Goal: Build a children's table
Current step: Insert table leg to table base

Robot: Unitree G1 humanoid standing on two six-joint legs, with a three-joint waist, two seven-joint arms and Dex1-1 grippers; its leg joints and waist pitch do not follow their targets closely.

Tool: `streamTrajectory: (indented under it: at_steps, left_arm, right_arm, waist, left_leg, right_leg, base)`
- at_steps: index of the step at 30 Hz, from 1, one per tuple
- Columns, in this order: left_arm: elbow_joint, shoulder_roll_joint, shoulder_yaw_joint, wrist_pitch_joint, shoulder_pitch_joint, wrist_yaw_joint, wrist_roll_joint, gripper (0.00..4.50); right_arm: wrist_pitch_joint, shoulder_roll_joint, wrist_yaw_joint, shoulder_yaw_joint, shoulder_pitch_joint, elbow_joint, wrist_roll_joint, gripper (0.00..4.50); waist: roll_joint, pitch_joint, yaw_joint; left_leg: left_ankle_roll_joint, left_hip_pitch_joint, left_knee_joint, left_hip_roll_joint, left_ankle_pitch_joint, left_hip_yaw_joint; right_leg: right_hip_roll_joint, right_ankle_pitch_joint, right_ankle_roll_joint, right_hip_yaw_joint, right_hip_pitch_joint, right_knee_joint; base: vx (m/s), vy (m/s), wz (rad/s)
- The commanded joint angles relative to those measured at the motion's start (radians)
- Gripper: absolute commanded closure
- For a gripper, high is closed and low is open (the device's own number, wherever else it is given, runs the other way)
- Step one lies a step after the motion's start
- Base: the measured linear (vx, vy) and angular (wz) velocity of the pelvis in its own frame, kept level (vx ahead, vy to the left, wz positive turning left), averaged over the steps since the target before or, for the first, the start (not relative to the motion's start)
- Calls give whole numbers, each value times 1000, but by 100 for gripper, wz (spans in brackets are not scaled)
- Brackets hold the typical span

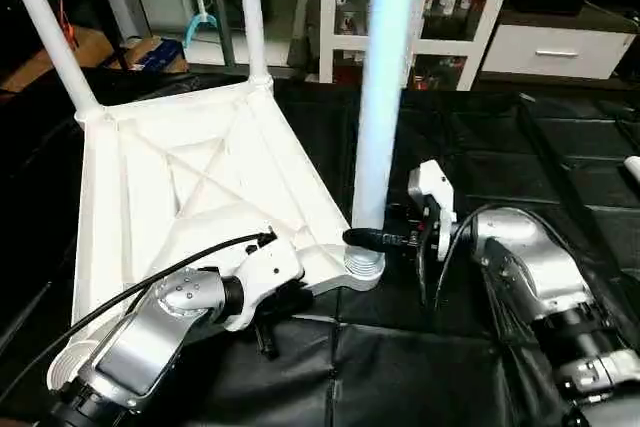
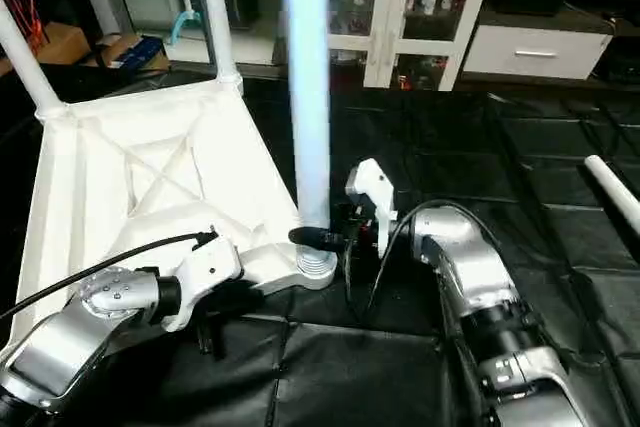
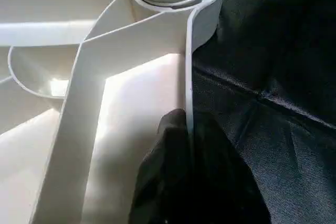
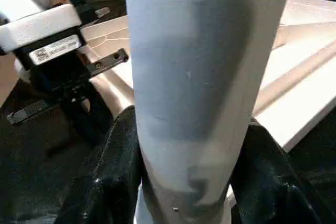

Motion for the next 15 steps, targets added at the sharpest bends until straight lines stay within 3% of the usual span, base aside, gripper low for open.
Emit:
streamTrajectory:
  at_steps: [1, 4, 10, 15]
  left_arm:
    - [-7, -7, -16, -30, 13, -26, -29, 450]
    - [-8, -7, -15, -30, 14, -26, -27, 450]
    - [-6, -10, -15, -28, 8, -21, -23, 450]
    - [-2, -11, -9, -29, 9, -23, -16, 450]
  right_arm:
    - [36, -18, 50, 80, 33, 42, -67, 264]
    - [32, -23, 74, 92, 39, 41, -72, 264]
    - [21, -29, 80, 97, 68, 27, -71, 264]
    - [-4, -1, 0, 51, 107, 32, -67, 264]
  waist:
    - [-8, -45, 0]
    - [-10, -44, 3]
    - [-9, -41, 4]
    - [-6, -42, 5]
  left_leg:
    - [73, 9, -103, 105, -171, -42]
    - [79, 8, -103, 105, -162, -41]
    - [52, 11, -109, 107, -221, -43]
    - [44, 10, -109, 106, -216, -43]
  right_leg:
    - [-59, -179, -288, 29, 35, -54]
    - [-58, -167, -290, 30, 35, -54]
    - [-57, -223, -276, 30, 33, -59]
    - [-59, -202, -272, 32, 33, -59]
  base:
    - [0, 0, 0]
    - [0, 0, 0]
    - [0, 0, 0]
    - [0, 0, 0]
